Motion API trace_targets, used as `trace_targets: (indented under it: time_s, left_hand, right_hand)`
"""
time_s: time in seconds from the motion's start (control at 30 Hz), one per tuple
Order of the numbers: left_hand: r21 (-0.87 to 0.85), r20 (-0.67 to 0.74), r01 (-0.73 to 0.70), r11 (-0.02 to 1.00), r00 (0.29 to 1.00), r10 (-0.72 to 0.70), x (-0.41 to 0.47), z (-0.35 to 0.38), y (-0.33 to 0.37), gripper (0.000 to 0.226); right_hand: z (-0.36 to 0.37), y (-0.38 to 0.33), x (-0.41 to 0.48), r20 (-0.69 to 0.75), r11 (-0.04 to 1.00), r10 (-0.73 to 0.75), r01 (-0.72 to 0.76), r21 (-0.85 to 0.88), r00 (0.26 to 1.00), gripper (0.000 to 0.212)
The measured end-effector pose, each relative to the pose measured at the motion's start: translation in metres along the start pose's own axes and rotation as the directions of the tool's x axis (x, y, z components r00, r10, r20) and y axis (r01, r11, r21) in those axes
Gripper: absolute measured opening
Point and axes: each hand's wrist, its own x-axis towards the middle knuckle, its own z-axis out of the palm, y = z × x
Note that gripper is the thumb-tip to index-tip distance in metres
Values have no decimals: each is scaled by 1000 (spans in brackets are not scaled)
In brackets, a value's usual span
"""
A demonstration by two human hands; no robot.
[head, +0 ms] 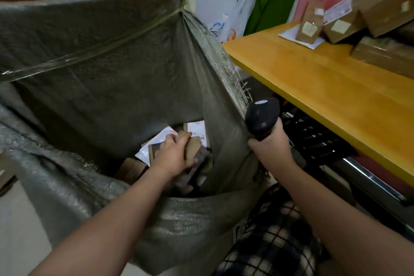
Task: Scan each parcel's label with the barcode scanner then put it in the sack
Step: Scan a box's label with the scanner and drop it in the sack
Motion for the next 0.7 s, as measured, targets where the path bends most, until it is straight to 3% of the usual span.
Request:
trace_targets:
  time_s: [0.07,0.2,0.37,0.5,0.7]
  left_hand:
    - [57,-12,-29,998,999,30,-1,-2,7,79]
    - [-3,-158,-148,989,977,145,-9,-24,37,63]
    - [53,-236,-348,936,907,350,-22,-55,90,56]
    - [58,-220,-497,866,840,496,-30,-60,158,56]
    - [27,-160,-720,694,682,714,-62,-35,277,53]
  right_hand:
    - [-5,-2,2,9,1000,10,-10,-1,1000,53]
    - [-17,1,5,8,999,39,-40,34,999,48]
    - [-59,1,-9,-45,998,-60,61,1,997,37]
    - [-111,4,-30,-194,992,-123,123,-13,973,27]
    - [-210,29,-83,-451,996,-76,87,3,889,24]
